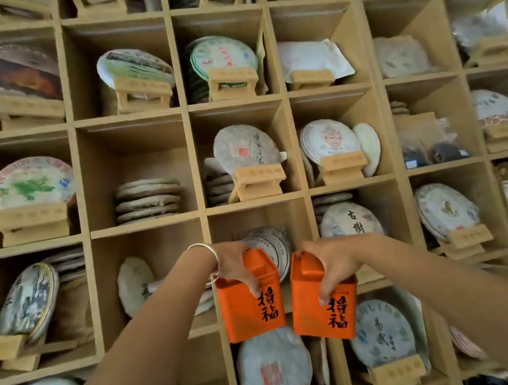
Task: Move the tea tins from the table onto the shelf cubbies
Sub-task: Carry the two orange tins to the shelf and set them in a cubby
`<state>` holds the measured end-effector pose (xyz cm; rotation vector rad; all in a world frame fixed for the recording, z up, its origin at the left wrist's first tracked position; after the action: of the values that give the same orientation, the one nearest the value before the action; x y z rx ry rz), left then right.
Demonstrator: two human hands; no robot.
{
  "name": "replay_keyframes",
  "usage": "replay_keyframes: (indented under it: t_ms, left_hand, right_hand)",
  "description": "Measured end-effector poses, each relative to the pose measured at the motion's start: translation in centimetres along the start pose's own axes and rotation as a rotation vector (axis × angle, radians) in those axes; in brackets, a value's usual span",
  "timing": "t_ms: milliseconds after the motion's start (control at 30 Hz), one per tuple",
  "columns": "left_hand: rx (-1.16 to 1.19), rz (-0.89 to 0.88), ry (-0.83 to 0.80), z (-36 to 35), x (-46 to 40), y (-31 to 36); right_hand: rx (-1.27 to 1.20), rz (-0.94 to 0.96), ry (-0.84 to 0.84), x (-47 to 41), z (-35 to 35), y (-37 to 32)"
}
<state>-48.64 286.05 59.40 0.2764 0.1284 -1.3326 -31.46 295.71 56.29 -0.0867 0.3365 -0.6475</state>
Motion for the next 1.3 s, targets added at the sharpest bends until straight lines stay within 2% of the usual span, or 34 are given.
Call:
replay_keyframes:
  t_ms: [200,367,533,833,1033,1167,1300]
  left_hand:
    - [-0.03,-0.027,0.012,-0.5,-6.2,-0.7]
    - [-0.084,0.024,-0.091,-2.8,-8.8,-1.5]
    - [-0.033,0.087,-0.141,-3.5,-10.9,-2.9]
    - [0.029,0.137,-0.153,-4.9,-14.5,-4.3]
    - [0.082,0.139,-0.098,-6.3,-17.1,-5.3]
    - [0.171,0.129,-0.054,-6.9,-18.1,-5.5]
    - [0.158,0.097,0.012,-7.0,-18.3,-5.4]
  right_hand:
    - [0.035,0.041,0.039,-6.0,0.3,1.0]
    - [0.044,0.052,-0.037,-9.2,-2.2,2.1]
    - [0.035,0.056,-0.078,-12.5,-2.1,2.8]
    - [0.004,0.062,-0.127,-17.1,-3.9,4.5]
    - [0.009,0.069,-0.157,-19.6,-4.5,5.1]
    - [0.032,0.076,-0.116,-20.6,-4.4,5.3]
    - [0.041,0.097,-0.089,-20.8,-4.7,5.3]
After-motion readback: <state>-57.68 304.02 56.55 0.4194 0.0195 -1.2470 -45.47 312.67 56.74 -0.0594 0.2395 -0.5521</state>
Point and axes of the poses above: each hand's wrist, its own x-axis away from the middle knuckle, its own z-axis out of the back of the hand, y = z × x, the point moved 6 cm from there along -x, towards the middle knuckle, and after that the axes turned 14 degrees about y, right-handed, at the moved point
